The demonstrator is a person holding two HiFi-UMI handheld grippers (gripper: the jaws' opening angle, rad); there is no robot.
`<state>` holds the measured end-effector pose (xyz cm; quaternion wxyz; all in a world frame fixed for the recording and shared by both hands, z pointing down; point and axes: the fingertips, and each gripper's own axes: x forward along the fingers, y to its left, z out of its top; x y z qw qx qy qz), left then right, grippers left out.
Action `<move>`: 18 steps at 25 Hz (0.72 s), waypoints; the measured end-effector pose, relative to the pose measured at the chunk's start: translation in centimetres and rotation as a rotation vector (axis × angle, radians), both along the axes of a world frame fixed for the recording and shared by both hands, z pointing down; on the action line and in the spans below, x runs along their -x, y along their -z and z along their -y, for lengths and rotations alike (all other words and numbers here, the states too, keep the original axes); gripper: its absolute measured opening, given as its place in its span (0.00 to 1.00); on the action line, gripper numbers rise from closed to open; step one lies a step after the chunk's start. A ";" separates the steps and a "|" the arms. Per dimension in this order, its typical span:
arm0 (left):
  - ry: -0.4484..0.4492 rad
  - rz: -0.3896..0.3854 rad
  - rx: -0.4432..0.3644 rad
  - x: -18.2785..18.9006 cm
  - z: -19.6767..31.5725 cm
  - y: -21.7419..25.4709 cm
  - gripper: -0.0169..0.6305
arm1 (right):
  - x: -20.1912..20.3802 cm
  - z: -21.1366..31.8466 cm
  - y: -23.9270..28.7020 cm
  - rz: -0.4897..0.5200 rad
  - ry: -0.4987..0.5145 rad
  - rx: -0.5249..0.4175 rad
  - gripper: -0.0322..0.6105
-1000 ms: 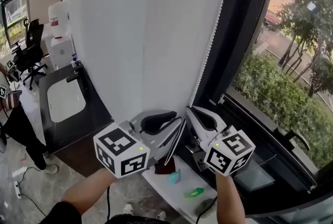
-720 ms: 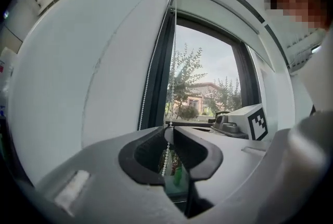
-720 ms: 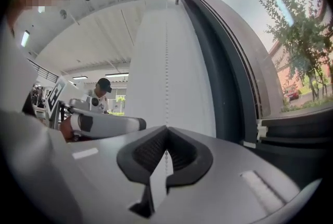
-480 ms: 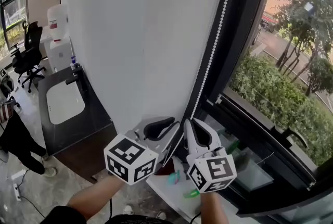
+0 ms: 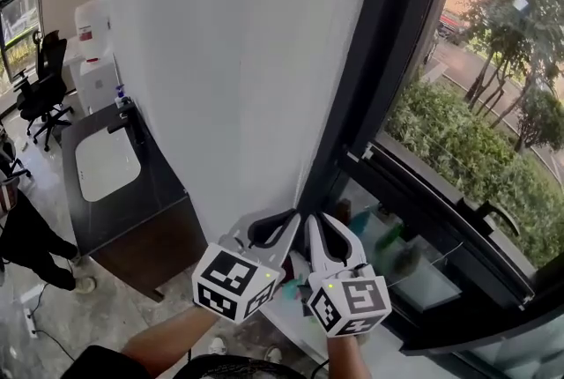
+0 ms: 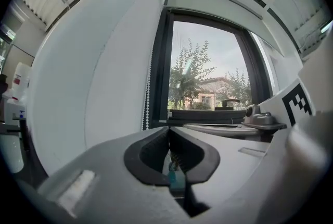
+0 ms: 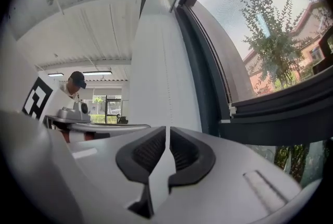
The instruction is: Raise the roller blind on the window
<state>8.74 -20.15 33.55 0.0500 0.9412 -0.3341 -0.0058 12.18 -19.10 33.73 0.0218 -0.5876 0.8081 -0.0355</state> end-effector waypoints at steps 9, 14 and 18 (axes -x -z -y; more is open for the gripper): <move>0.051 0.060 -0.023 0.1 -0.5 -1.2 0.03 | 0.3 -0.7 -0.6 -0.053 -0.010 0.046 0.06; 0.058 0.059 -0.022 0.1 -0.6 -1.2 0.03 | 0.4 -0.7 -0.7 -0.049 -0.003 0.049 0.06; 0.059 0.057 -0.019 0.2 -0.6 -1.2 0.03 | 0.5 -0.7 -0.7 -0.048 0.000 0.047 0.06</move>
